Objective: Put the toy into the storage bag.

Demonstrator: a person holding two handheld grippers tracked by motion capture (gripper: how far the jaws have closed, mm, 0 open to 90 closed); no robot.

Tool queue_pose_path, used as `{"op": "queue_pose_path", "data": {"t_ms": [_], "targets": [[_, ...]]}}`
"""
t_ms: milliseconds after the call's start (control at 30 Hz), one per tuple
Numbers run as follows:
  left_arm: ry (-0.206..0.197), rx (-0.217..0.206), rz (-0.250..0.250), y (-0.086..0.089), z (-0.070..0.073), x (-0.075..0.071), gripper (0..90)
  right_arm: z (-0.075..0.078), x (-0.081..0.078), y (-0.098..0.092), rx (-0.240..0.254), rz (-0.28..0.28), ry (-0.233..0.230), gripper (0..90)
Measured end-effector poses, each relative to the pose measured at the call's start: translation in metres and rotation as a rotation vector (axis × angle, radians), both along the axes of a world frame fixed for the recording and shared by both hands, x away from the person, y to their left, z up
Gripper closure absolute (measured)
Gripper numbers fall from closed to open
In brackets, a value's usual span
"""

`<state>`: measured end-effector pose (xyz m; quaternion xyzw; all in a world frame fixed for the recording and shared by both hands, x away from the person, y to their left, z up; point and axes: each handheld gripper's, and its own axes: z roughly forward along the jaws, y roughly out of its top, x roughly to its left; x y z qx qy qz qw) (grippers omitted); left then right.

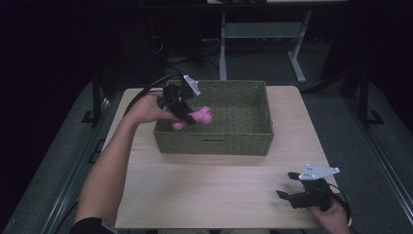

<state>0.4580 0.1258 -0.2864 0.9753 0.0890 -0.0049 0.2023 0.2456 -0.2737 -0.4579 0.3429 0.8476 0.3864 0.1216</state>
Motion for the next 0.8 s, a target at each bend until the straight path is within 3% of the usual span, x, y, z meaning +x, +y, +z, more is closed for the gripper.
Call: {"op": "queue_pose_path", "data": {"t_ms": [200,800], "targets": [[0.032,0.011,0.016,-0.002,-0.013,0.013,58.7,0.0,0.0,-0.001,0.003,0.0,-0.003,19.6],[0.033,0.024,0.026,-0.006,-0.032,0.028,58.8,0.001,-0.002,-0.001,0.012,-0.003,-0.003,19.7]]}}
